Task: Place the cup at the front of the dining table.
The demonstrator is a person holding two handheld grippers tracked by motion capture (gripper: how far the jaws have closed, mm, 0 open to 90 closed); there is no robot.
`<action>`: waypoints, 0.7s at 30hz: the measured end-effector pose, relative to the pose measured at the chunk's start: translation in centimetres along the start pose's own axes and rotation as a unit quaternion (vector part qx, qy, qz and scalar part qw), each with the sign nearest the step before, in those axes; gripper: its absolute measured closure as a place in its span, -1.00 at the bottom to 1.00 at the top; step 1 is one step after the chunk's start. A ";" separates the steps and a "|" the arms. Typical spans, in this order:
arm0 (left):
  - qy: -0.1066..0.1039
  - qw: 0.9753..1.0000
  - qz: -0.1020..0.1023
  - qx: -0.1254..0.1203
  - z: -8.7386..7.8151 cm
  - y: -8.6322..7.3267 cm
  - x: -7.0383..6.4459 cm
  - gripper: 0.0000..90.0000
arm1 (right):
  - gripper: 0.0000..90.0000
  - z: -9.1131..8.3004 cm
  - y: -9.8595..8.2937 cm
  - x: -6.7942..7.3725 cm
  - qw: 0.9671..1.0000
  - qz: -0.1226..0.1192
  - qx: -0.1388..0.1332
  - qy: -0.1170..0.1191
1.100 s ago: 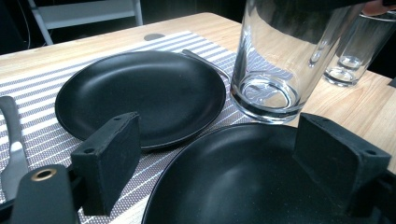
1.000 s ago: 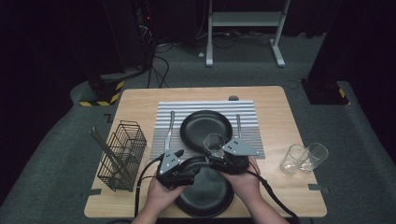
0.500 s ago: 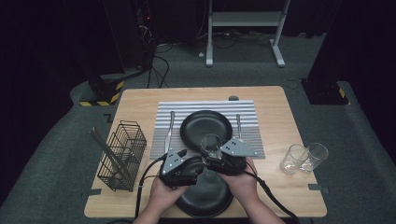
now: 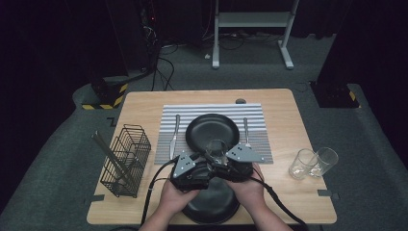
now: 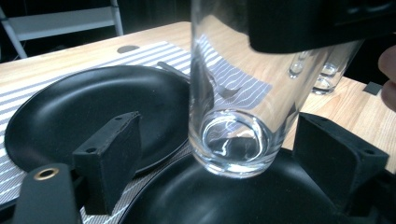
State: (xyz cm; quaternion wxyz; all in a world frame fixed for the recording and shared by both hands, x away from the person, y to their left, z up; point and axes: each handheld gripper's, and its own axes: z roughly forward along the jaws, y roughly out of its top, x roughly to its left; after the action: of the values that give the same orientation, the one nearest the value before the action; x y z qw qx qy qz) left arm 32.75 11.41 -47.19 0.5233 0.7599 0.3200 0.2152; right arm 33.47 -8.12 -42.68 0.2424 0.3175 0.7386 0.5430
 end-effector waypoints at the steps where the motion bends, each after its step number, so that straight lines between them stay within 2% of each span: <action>1: 0.003 1.000 0.001 0.000 0.1 0.1 -0.1 -0.63 | -0.35 0.0 0.0 0.0 1.000 0.000 0.000 0.000; 7: -0.010 1.000 -0.005 -0.016 0.4 0.6 -0.2 -0.58 | -0.35 0.1 0.3 -0.2 1.000 0.001 0.005 -0.001; 10: -0.009 1.000 0.004 -0.014 0.5 0.7 -0.4 -0.57 | -0.35 0.3 0.3 -0.1 1.000 0.001 0.008 0.002; 14: -0.010 1.000 -0.002 -0.022 0.3 0.5 -0.3 -0.49 | -0.35 0.6 0.1 0.3 1.000 0.001 0.013 0.005; 21: -0.006 1.000 -0.002 -0.027 0.3 0.3 -0.1 -0.46 | -0.35 1.3 -0.3 1.0 1.000 0.001 0.020 0.017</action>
State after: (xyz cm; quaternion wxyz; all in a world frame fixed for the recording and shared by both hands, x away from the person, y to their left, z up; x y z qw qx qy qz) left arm 32.93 11.11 -47.02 0.5456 0.7465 0.3122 0.2181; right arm 33.67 -6.64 -43.32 0.2227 0.3135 0.7532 0.5336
